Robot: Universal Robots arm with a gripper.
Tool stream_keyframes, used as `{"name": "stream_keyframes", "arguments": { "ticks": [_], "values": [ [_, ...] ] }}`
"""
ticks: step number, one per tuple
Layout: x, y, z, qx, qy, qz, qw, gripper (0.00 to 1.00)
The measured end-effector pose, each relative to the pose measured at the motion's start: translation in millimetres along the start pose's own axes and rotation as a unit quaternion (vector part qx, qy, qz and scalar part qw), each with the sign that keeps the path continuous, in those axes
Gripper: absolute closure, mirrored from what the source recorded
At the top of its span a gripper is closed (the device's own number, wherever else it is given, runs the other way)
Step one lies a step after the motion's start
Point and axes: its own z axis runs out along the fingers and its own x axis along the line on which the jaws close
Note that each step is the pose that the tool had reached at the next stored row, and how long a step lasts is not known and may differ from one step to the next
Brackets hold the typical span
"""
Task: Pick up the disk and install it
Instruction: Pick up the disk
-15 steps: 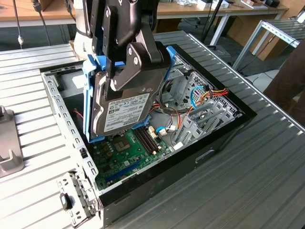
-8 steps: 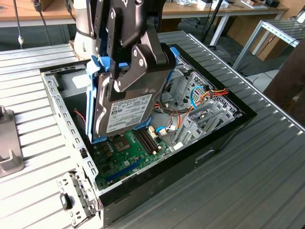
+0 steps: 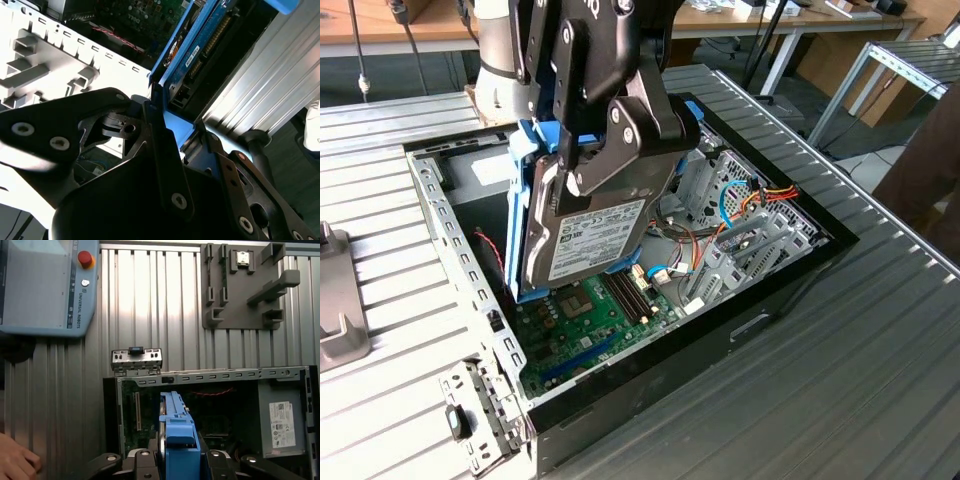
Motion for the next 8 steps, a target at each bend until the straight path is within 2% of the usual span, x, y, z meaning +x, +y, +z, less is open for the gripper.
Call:
{"name": "stream_keyframes", "arguments": {
  "ticks": [8],
  "values": [
    [3.7,-3.2,-0.5,0.0,0.0,0.0,1.0,0.63]
  ]
}}
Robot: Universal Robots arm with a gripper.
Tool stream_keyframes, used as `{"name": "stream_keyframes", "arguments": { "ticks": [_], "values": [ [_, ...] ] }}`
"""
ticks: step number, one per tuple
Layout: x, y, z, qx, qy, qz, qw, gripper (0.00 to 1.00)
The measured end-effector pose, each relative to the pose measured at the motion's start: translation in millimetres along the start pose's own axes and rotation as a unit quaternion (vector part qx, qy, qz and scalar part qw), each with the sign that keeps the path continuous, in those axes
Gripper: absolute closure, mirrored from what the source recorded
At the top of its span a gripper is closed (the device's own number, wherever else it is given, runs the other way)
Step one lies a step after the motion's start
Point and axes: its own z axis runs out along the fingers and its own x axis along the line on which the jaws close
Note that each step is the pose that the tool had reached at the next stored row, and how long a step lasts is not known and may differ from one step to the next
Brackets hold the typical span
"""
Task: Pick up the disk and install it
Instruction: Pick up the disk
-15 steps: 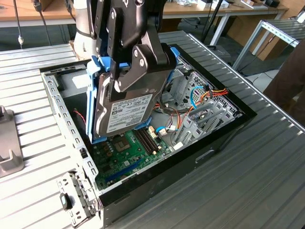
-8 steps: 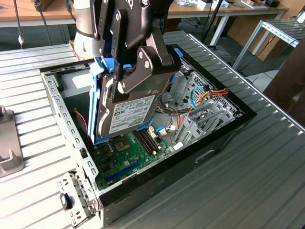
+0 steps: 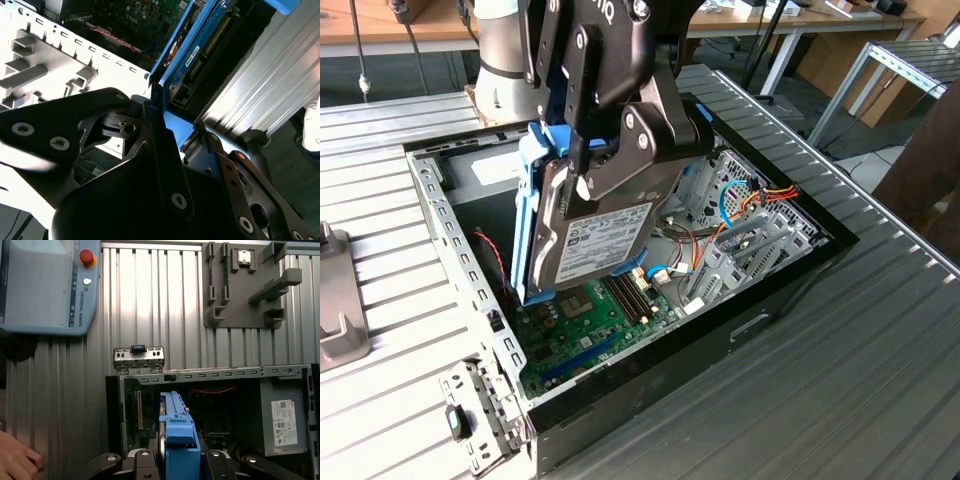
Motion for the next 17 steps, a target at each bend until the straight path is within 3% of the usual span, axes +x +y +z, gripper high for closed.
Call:
{"name": "stream_keyframes", "arguments": {
  "ticks": [17],
  "values": [
    [8.7,-7.0,-1.1,0.0,0.0,0.0,1.0,0.63]
  ]
}}
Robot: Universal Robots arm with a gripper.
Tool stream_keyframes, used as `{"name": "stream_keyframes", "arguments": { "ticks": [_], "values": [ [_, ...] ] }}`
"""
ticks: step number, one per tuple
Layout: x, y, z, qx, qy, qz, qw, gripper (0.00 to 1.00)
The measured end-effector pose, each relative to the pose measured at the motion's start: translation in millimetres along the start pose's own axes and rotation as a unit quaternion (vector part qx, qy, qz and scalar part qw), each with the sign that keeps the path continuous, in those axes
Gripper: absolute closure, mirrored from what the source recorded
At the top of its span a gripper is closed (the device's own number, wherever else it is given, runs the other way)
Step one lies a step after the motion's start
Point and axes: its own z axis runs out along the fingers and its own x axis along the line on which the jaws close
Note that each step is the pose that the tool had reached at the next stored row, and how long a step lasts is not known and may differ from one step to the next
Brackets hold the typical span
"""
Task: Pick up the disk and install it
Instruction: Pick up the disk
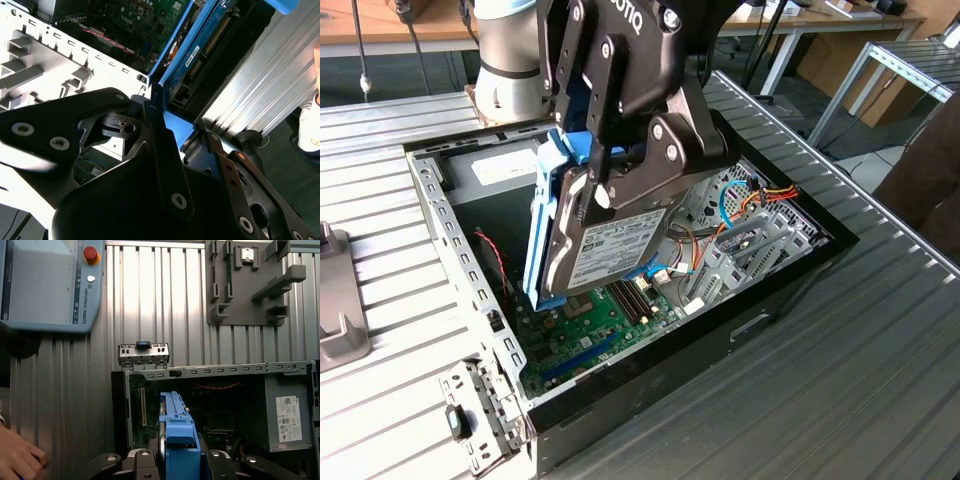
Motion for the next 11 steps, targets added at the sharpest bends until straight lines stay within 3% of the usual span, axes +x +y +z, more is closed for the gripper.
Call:
{"name": "stream_keyframes", "arguments": {
  "ticks": [6,11],
  "values": [
    [3.5,-5.7,-0.3,0.0,0.0,0.0,1.0,0.63],
    [3.9,-14.2,-0.7,0.0,0.0,0.0,1.0,0.63]
  ]
}}
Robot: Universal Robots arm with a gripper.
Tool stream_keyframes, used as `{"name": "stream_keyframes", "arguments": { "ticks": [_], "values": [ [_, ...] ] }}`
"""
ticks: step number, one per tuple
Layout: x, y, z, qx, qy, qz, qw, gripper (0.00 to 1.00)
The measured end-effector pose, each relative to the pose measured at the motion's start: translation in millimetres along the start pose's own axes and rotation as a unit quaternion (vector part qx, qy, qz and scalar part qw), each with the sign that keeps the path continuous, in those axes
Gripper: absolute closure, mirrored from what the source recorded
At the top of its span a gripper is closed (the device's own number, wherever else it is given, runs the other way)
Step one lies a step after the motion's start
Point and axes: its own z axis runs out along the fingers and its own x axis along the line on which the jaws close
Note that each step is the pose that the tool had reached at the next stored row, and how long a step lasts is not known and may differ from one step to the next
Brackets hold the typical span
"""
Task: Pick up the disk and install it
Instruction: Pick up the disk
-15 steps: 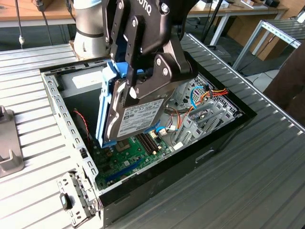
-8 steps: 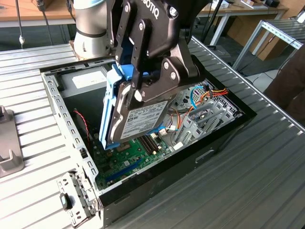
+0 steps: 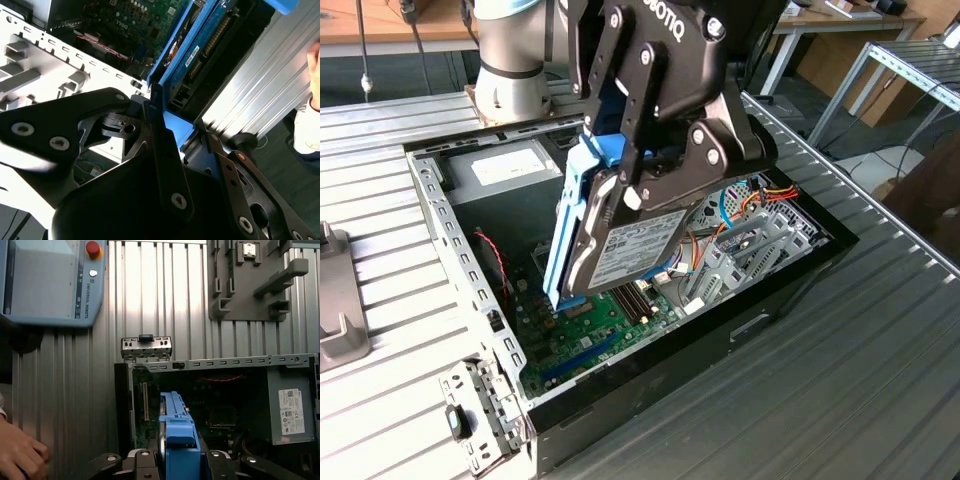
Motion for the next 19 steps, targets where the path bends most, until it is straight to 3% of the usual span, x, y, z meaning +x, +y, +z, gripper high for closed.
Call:
{"name": "stream_keyframes", "arguments": {
  "ticks": [19],
  "values": [
    [-0.9,-36.9,-1.2,0.0,0.0002,0.0,1.0,0.63]
  ]
}}
